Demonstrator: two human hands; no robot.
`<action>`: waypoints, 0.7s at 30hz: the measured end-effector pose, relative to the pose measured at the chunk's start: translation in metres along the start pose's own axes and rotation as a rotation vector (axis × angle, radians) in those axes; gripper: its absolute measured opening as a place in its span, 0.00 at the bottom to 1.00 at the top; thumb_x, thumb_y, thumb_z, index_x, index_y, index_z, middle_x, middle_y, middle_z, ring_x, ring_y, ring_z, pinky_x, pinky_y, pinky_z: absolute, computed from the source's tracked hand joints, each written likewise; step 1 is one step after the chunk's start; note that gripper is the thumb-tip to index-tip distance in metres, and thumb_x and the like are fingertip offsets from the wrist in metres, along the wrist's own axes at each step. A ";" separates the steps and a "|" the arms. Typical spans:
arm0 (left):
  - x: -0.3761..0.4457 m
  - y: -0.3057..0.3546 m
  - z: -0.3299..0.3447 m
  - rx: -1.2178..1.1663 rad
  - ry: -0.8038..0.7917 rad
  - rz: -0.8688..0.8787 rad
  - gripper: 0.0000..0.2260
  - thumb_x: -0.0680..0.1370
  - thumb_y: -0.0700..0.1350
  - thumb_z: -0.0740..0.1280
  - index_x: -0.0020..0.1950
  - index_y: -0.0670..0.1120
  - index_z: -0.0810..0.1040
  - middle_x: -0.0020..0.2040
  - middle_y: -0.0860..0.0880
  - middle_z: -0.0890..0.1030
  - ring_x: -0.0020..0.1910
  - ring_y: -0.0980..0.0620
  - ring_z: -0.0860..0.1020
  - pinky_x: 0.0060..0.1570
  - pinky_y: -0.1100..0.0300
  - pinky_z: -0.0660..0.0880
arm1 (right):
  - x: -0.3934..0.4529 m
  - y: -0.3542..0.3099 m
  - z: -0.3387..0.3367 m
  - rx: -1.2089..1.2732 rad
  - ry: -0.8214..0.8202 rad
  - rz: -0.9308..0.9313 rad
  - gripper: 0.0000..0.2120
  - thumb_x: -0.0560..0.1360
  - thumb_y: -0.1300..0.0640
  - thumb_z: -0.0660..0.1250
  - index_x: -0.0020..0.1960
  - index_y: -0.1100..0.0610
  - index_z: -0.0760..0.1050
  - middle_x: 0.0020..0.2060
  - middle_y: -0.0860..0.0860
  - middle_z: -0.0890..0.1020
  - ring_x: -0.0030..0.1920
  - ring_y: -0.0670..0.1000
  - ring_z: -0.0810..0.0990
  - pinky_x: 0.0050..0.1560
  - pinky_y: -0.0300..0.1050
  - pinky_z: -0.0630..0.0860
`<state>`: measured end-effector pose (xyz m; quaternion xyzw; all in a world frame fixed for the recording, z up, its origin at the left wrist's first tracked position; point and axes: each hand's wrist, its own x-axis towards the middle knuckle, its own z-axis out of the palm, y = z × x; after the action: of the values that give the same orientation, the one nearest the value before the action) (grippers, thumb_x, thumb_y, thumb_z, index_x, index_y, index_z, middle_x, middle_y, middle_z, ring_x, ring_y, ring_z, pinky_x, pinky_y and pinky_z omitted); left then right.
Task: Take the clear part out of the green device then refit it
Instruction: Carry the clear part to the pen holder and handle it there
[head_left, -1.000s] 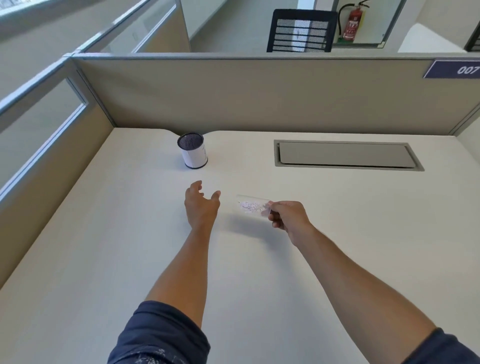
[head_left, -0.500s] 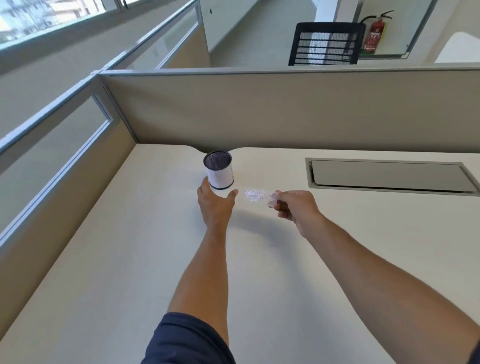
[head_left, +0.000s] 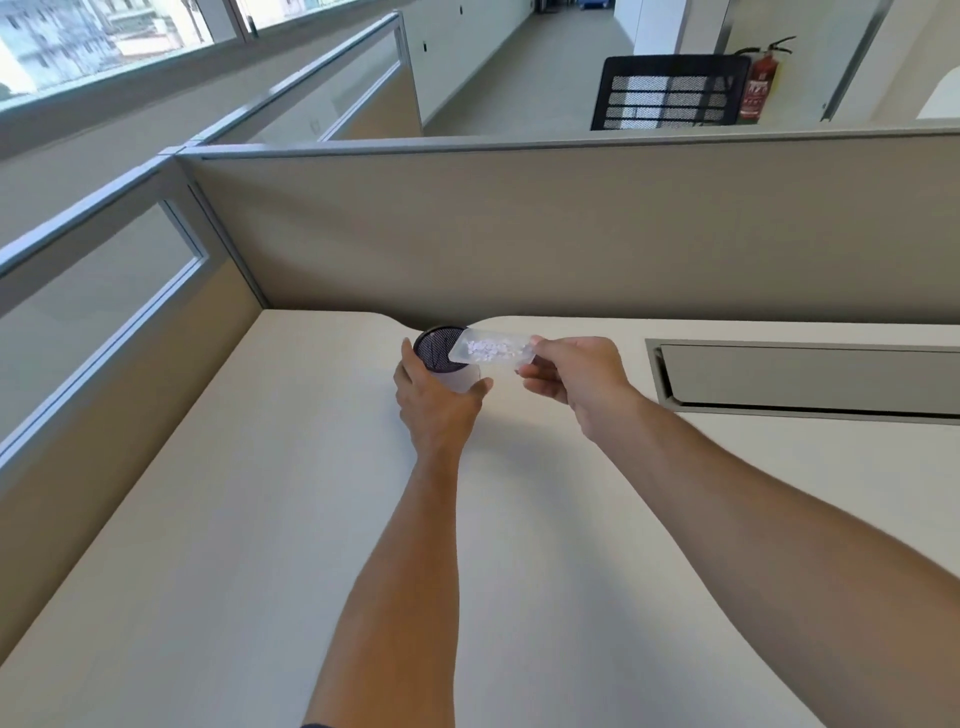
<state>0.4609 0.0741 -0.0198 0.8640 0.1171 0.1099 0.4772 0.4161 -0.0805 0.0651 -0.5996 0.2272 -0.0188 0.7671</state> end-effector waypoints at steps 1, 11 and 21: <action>0.000 0.000 0.000 -0.005 0.004 -0.002 0.53 0.66 0.54 0.82 0.82 0.51 0.52 0.77 0.46 0.64 0.73 0.42 0.69 0.70 0.42 0.69 | 0.003 -0.003 0.004 -0.014 0.000 -0.010 0.09 0.77 0.62 0.70 0.39 0.65 0.77 0.34 0.59 0.81 0.29 0.50 0.84 0.31 0.40 0.81; 0.006 0.002 -0.002 -0.117 0.024 0.036 0.45 0.68 0.54 0.79 0.79 0.52 0.59 0.71 0.50 0.74 0.69 0.48 0.74 0.68 0.47 0.73 | 0.021 -0.022 0.049 -0.352 -0.005 -0.091 0.09 0.77 0.64 0.67 0.38 0.64 0.75 0.29 0.60 0.83 0.34 0.59 0.87 0.39 0.47 0.85; 0.008 0.000 -0.007 -0.113 -0.013 0.077 0.41 0.66 0.58 0.78 0.75 0.55 0.63 0.65 0.54 0.78 0.64 0.51 0.77 0.64 0.48 0.77 | 0.028 -0.014 0.073 -1.052 0.036 -0.517 0.15 0.77 0.60 0.61 0.32 0.58 0.67 0.29 0.55 0.79 0.30 0.58 0.80 0.28 0.46 0.77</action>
<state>0.4667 0.0824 -0.0157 0.8401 0.0744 0.1288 0.5216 0.4716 -0.0266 0.0818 -0.9353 0.0653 -0.1003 0.3331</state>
